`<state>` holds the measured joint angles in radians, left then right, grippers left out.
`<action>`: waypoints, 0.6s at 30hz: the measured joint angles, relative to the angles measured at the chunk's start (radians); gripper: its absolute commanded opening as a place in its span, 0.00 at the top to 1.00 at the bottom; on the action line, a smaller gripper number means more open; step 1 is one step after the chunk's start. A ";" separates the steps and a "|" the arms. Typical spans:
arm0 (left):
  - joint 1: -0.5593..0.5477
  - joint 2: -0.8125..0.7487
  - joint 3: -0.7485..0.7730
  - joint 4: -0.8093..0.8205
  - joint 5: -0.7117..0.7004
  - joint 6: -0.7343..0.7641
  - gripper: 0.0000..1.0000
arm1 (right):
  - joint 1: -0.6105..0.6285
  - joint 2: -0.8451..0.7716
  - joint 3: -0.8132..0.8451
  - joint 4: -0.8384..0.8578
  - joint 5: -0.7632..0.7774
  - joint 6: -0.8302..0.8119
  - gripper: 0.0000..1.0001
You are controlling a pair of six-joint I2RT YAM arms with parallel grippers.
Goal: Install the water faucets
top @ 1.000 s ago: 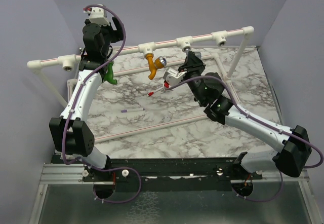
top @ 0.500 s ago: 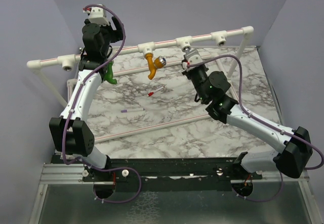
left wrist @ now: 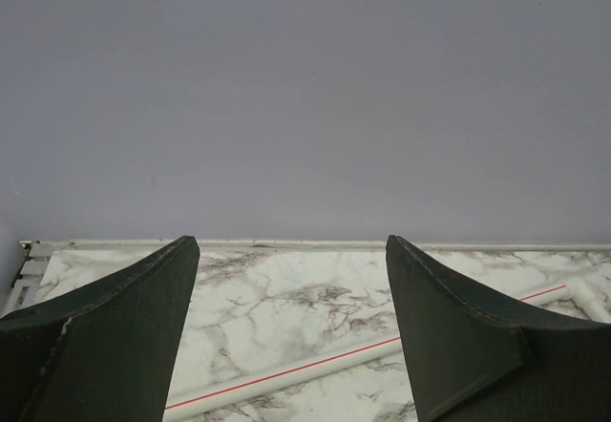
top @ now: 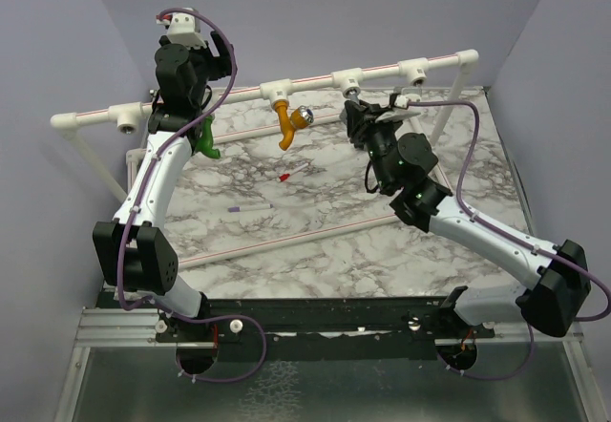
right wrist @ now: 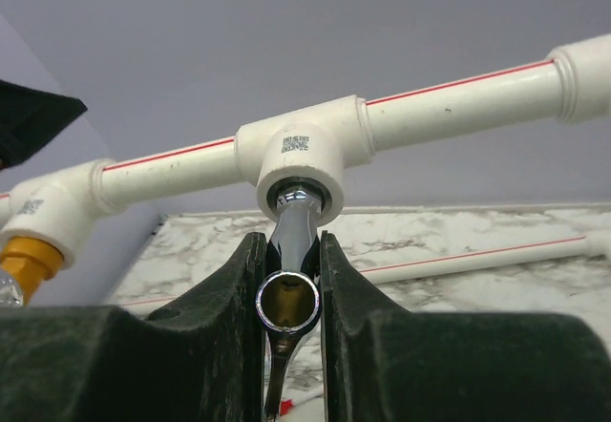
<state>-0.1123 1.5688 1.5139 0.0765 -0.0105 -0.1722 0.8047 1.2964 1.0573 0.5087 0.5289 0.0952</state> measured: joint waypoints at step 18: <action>-0.002 -0.006 0.000 -0.033 0.016 -0.008 0.19 | -0.016 -0.058 -0.127 0.051 0.084 0.948 1.00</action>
<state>-0.1143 1.5623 1.5135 0.0433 0.0055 -0.1802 0.7883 1.2385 0.9306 0.5594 0.6128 1.0428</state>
